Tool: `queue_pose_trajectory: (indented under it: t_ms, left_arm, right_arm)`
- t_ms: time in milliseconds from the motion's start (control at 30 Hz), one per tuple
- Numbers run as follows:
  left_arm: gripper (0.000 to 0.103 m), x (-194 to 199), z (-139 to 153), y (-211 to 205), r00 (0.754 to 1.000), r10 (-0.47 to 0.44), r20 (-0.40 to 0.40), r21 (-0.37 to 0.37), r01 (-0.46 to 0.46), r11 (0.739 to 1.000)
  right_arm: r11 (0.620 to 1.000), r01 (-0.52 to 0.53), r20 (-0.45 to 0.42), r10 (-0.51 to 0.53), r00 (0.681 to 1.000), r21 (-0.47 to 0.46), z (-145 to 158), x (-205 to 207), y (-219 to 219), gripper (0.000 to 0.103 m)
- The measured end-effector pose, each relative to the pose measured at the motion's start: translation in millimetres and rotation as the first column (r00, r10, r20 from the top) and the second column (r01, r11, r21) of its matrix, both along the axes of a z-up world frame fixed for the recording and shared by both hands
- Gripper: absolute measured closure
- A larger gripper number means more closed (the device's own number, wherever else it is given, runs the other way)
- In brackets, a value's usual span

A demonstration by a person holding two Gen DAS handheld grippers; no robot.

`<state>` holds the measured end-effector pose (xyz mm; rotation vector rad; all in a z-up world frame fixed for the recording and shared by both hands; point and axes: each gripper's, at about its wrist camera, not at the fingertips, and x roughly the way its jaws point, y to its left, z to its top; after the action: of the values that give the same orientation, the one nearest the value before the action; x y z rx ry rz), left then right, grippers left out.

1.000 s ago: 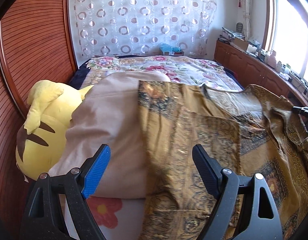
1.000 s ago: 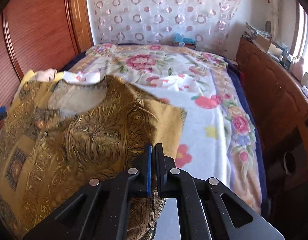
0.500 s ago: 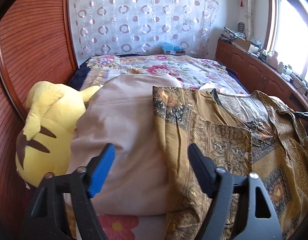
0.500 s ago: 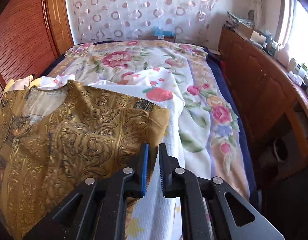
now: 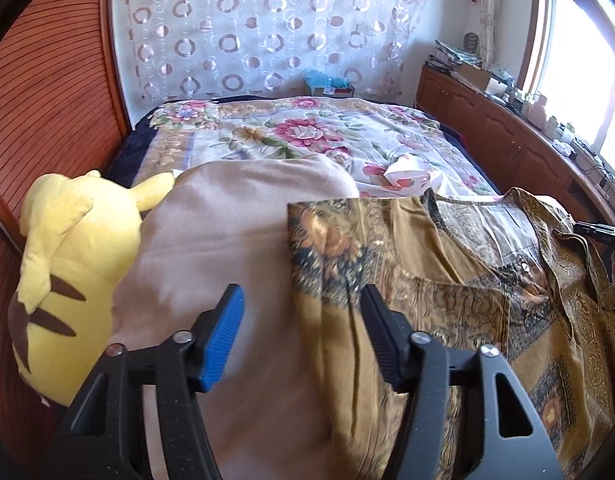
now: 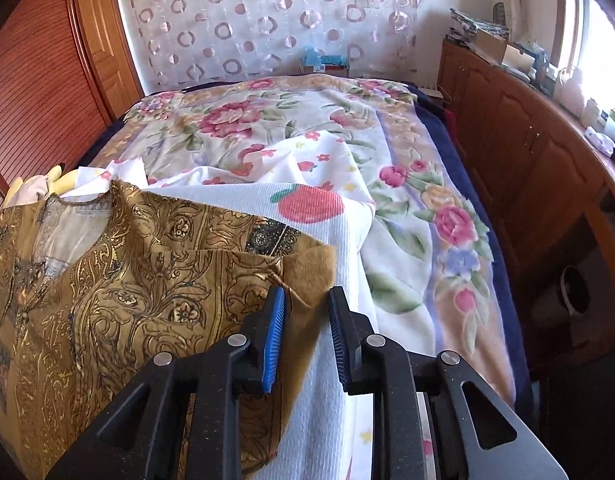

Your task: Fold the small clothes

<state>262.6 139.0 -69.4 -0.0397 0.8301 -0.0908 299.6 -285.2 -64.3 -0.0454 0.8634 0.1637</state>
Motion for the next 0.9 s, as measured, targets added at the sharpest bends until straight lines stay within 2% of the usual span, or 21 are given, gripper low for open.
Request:
queue_pose_trajectory:
  t_ms: [300, 533, 567, 633, 667, 733, 800, 900]
  left_arm:
    - [0.043, 14.7, -2.9, -5.7, 1.000, -0.009, -0.025, 0.018, 0.009, 1.000]
    - [0.043, 18.9, -4.3, -8.0, 0.999, -0.014, -0.031, 0.017, 0.014, 1.000]
    - [0.046, 20.1, -4.6, -8.9, 0.999, -0.016, -0.032, 0.017, 0.017, 1.000]
    - [0.069, 21.1, -4.8, -12.4, 0.998, -0.031, -0.052, -0.008, 0.030, 1.000]
    - [0.071, 20.3, -3.6, -15.8, 0.997, -0.044, -0.057, -0.025, 0.043, 0.999]
    - [0.087, 14.8, 0.7, -23.0, 0.997, -0.066, -0.038, -0.015, 0.065, 0.998]
    - [0.094, 10.5, 6.0, -27.1, 0.997, -0.078, -0.020, -0.009, 0.078, 0.997]
    - [0.099, 2.0, 17.2, -26.2, 0.997, -0.072, 0.020, -0.009, 0.073, 0.997]
  right_arm:
    - [1.000, 0.001, 0.051, 0.000, 0.999, -0.010, -6.1, -9.2, 3.3, 0.079]
    - [1.000, -0.002, 0.053, 0.003, 0.999, -0.025, -5.9, -10.8, 3.7, 0.079]
    - [1.000, -0.003, 0.052, 0.004, 0.999, -0.022, -5.8, -10.9, 3.1, 0.079]
    - [1.000, -0.003, 0.051, 0.004, 0.999, -0.015, -5.3, -10.9, 1.9, 0.079]
    - [1.000, 0.001, 0.049, -0.001, 0.999, -0.012, -4.8, -10.6, 1.6, 0.079]
    - [1.000, 0.011, 0.046, -0.010, 0.999, -0.020, -4.3, -10.8, 3.3, 0.079]
    - [0.999, -0.005, 0.043, 0.007, 0.999, -0.036, -3.1, -9.4, 8.8, 0.079]
    - [0.998, -0.031, 0.040, 0.033, 0.999, -0.046, -0.4, -9.2, 13.4, 0.099]
